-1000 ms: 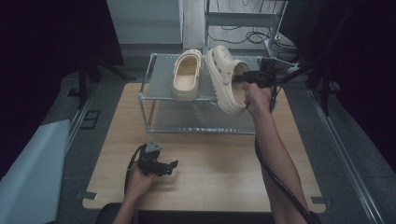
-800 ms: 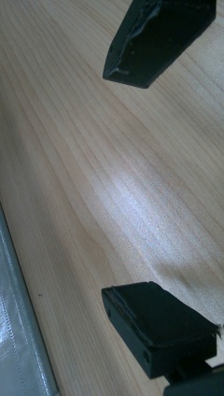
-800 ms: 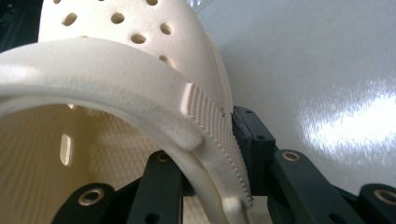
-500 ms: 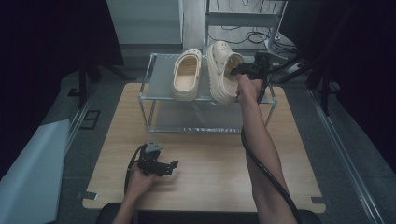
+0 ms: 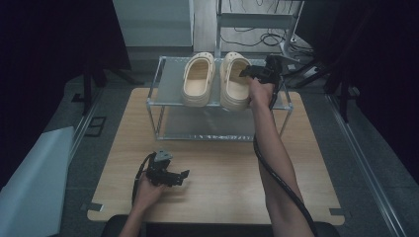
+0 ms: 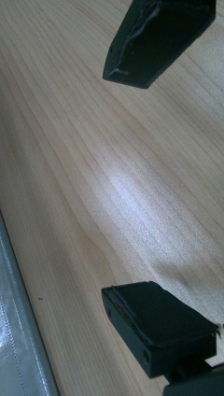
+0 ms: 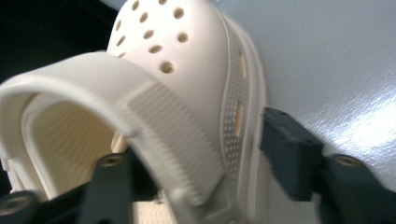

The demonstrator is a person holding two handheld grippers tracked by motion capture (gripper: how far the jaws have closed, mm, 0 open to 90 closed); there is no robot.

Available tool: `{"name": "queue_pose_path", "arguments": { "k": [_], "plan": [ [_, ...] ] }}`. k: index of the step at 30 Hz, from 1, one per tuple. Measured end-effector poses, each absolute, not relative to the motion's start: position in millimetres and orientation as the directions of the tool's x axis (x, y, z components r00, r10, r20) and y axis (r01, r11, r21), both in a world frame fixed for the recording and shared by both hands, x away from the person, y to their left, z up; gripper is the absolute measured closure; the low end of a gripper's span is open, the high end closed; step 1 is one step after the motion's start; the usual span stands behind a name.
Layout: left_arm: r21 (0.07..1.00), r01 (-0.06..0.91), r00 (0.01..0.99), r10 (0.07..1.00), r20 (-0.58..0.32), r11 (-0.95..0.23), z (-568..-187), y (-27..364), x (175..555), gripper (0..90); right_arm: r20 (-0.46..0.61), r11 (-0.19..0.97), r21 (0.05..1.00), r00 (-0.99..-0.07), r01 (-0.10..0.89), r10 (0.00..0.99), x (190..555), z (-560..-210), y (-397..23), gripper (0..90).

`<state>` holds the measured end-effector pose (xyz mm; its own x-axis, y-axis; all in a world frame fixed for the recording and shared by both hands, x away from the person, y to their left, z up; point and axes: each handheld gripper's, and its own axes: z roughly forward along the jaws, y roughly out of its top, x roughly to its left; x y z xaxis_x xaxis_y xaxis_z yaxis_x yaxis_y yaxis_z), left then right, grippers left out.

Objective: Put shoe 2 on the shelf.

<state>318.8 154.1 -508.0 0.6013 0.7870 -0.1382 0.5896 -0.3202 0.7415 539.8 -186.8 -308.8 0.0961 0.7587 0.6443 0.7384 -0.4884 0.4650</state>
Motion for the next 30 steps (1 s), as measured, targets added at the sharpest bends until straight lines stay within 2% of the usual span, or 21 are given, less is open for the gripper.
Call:
{"name": "queue_pose_path", "arguments": {
  "k": [2,4,8,19,24,30],
  "plan": [
    [0.741,0.589,0.600,0.788,-0.136,-0.321,-508.2,153.3,318.7,0.9,0.646,-0.487,0.454,0.101,0.746,0.757,540.8,-311.3,-182.7,32.8],
    [0.740,0.589,0.603,0.786,-0.136,-0.325,-508.2,153.2,318.8,0.9,0.619,-0.473,0.469,0.105,0.746,0.779,541.6,-309.4,-175.0,32.6],
    [0.739,0.589,0.604,0.786,-0.134,-0.327,-508.4,153.2,318.9,1.0,0.640,-0.482,0.455,0.101,0.749,0.762,542.5,-311.2,-166.6,32.2],
    [0.741,0.587,0.605,0.785,-0.134,-0.326,-508.2,152.7,318.8,1.0,0.619,-0.466,0.497,0.077,0.732,0.781,548.8,-315.9,-152.2,29.1],
    [0.740,0.587,0.604,0.786,-0.133,-0.327,-508.1,152.6,318.6,1.1,0.612,-0.434,0.527,0.028,0.731,0.790,552.0,-318.6,-147.5,26.4],
    [0.742,0.588,0.602,0.787,-0.134,-0.323,-507.6,154.0,319.0,1.1,0.640,-0.359,0.523,-0.078,0.773,0.764,549.3,-319.7,-152.2,14.1]
  ]
}}
